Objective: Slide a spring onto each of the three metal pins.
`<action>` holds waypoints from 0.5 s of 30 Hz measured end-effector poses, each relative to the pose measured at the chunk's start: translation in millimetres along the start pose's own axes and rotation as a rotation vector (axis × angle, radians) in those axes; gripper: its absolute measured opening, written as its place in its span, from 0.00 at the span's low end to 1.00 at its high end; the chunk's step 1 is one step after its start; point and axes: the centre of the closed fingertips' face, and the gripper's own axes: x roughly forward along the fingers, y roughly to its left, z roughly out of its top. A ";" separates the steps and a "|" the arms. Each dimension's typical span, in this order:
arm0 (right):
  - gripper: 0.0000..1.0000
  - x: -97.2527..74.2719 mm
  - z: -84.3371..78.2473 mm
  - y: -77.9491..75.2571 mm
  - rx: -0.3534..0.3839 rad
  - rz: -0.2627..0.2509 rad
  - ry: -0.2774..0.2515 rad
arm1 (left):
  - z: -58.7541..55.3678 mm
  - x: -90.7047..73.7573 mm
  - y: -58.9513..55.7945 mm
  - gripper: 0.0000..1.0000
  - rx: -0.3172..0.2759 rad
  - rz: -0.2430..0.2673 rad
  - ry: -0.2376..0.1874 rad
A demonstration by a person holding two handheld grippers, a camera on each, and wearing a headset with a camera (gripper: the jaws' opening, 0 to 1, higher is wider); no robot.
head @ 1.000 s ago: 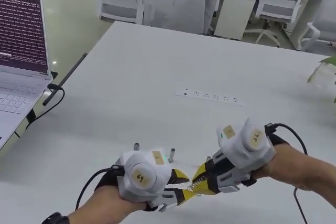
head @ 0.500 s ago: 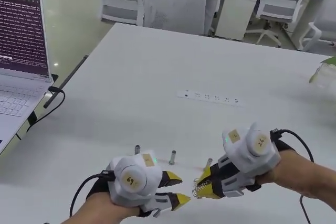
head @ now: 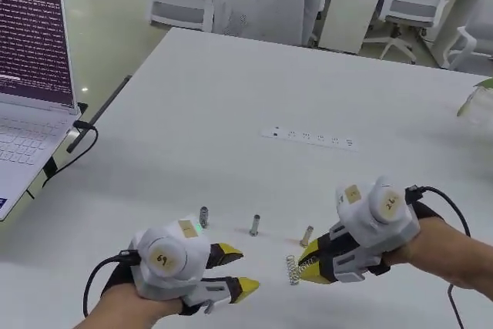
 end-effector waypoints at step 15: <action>0.08 1.8 -3.9 -21.2 0.031 -0.054 0.026 | -20.7 -28.5 31.8 0.30 -0.048 0.106 0.014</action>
